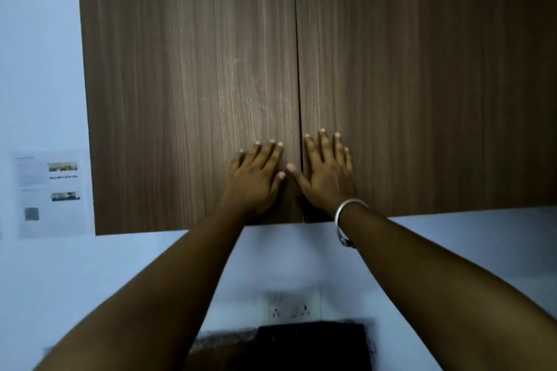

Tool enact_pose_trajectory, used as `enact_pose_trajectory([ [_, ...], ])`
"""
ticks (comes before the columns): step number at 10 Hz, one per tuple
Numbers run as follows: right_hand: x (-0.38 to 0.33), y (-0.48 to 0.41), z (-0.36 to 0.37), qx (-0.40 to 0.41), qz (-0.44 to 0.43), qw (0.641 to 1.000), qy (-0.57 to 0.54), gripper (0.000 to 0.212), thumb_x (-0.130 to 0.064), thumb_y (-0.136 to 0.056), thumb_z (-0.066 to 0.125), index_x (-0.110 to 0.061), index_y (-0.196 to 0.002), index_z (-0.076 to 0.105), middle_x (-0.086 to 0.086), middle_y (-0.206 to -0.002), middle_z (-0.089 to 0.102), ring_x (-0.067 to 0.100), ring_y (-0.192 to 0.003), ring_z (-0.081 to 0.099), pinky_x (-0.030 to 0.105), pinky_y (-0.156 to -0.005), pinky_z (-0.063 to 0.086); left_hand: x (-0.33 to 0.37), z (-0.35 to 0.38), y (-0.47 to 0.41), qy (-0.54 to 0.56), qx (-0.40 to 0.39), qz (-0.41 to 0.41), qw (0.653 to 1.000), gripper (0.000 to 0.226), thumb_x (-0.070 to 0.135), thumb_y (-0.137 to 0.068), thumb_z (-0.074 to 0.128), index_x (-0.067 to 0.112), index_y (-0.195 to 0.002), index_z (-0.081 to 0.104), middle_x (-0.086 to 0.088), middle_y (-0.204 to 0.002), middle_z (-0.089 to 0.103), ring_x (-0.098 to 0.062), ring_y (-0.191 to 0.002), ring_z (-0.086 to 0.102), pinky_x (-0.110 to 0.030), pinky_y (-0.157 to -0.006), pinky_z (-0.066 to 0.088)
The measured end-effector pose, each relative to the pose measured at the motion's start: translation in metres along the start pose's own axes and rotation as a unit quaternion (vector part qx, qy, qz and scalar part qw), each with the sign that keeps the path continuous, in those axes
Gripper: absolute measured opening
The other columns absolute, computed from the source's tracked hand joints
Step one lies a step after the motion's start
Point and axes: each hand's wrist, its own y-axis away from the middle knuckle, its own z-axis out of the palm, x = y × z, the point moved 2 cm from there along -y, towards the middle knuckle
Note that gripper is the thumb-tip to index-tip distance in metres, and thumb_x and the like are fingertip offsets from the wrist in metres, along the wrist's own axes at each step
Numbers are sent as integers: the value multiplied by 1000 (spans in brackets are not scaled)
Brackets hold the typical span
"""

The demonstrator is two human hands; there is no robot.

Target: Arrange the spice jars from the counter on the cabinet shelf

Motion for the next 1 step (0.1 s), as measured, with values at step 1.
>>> enact_pose_trajectory([
  [1, -15, 5, -19, 28, -41, 999, -6, 93, -82, -89, 15, -24, -162, 21, 9, -171, 10, 34, -158, 6, 54, -125, 11, -5, -19, 9, -5, 46, -27, 999, 65, 46, -106, 31, 20, -164, 18, -4, -172, 18, -29, -160, 10, -54, -127, 8],
])
